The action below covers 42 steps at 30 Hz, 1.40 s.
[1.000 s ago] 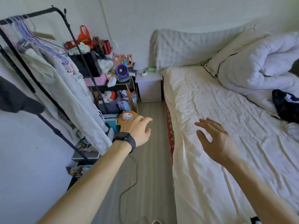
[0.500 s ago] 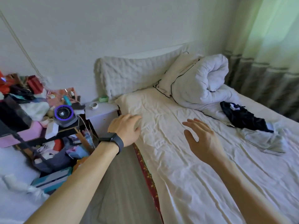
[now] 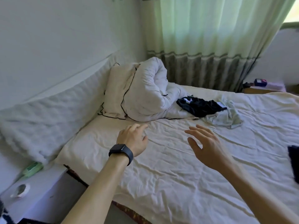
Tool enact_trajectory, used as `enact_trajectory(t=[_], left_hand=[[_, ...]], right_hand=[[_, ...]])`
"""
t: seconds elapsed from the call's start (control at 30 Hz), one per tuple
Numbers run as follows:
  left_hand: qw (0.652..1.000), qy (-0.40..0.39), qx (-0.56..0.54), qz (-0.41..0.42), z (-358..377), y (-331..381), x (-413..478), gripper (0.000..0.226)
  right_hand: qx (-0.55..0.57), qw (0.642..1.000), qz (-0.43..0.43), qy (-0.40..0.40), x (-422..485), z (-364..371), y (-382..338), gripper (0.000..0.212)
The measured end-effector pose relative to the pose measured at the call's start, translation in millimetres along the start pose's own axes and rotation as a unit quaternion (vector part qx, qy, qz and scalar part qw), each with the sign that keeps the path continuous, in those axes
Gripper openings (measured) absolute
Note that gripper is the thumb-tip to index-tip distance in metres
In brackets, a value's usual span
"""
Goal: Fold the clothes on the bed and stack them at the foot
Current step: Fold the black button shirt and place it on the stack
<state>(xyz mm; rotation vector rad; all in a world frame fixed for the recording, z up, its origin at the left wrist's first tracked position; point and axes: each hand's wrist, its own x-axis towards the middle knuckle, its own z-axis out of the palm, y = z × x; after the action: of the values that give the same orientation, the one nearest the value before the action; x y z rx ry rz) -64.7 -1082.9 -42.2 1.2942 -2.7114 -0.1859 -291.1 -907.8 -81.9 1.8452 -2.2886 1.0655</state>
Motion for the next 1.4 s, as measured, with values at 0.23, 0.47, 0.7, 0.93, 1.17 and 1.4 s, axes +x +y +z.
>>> enact_trajectory(t=[0.23,0.47,0.7,0.93,1.17,1.4], left_hand=[[0.990,-0.065,0.008,0.122,60,2,128,0.046],[0.972,-0.149,0.037,0.180,143,2,244,0.047],[0.941,-0.263,0.081,0.199,254,-7,350,0.047],[0.897,-0.304,0.189,0.259,371,-10,470,0.049],[0.845,-0.239,0.289,0.381,467,5,585,0.053],[0.850,-0.134,0.288,0.422,560,82,696,0.053]], right_hand=[[-0.074,0.991,0.100,0.042,37,40,44,0.027],[-0.076,0.977,0.196,0.023,78,116,120,0.028],[-0.060,0.910,0.356,-0.204,103,222,223,0.044],[-0.034,0.852,0.451,-0.264,136,353,361,0.056],[-0.099,0.829,0.493,-0.243,98,496,435,0.075],[-0.226,0.873,0.430,-0.049,79,541,456,0.077]])
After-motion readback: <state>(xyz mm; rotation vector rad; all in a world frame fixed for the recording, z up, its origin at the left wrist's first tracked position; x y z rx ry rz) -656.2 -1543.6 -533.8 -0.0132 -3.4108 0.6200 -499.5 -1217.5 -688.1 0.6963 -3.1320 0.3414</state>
